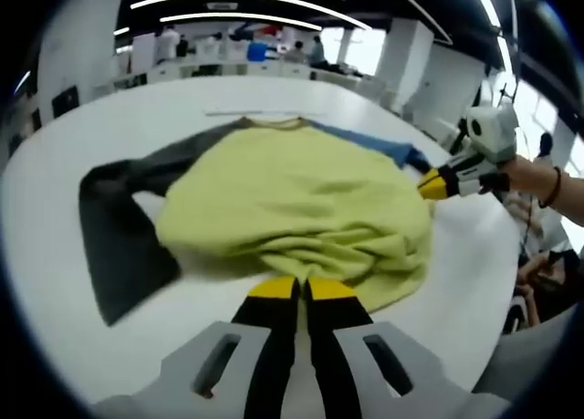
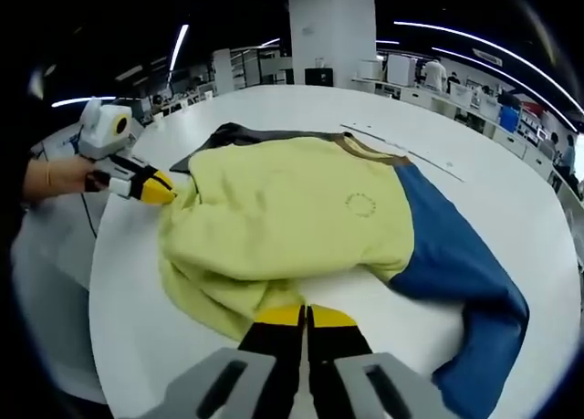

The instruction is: Fold the garment on the visible template until the final outline fits inside the template.

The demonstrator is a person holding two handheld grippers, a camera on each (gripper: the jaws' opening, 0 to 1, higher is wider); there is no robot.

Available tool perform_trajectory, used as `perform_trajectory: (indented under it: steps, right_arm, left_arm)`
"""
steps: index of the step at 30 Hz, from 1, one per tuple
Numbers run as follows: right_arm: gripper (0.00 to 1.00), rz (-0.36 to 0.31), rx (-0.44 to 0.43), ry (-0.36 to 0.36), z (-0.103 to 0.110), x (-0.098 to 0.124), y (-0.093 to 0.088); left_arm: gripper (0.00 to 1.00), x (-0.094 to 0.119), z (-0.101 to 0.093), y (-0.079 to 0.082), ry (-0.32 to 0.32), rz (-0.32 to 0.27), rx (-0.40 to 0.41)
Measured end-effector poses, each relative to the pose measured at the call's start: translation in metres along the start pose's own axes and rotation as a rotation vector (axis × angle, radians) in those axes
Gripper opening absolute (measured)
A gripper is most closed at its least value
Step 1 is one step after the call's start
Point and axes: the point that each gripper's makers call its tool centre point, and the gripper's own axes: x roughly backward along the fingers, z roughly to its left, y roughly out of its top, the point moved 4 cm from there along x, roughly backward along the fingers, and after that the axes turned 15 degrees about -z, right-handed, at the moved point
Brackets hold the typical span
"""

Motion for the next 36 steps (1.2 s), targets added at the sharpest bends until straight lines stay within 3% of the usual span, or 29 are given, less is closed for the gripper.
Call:
perform_trajectory:
  steps: [7,14,20,23,29,34,36]
  right_arm:
    - [0.0,-0.092,-0.058,-0.073,0.002,0.026,0.014]
    - [0.0,-0.14,-0.088,-0.137,0.008,0.049,0.015]
    - [0.0,-0.131,-0.066,-0.168,0.02,0.066,0.01]
    - [0.0,-0.146,-0.097,-0.18,0.024,0.072,0.009]
    - [0.0,-0.115,-0.101,-0.215,0.034,0.084,-0.001]
    - [0.0,-0.078,-0.209,-0.268,0.048,0.093,-0.012]
    - [0.0,-0.091,-0.236,-0.28,0.054,0.096,-0.015]
  left_arm:
    - [0.0,0.016,-0.001,0.011,-0.007,-0.004,0.0]
    - [0.0,0.026,-0.006,0.017,-0.017,-0.006,0.007]
    - [0.0,0.032,-0.011,0.02,-0.025,-0.007,0.013]
    - [0.0,0.036,-0.012,0.019,-0.02,0.003,0.019]
    - [0.0,0.044,-0.015,0.013,-0.013,0.027,0.04]
    - [0.0,0.049,-0.017,0.009,0.002,0.033,0.048]
    - [0.0,0.051,-0.018,0.007,0.007,0.04,0.057]
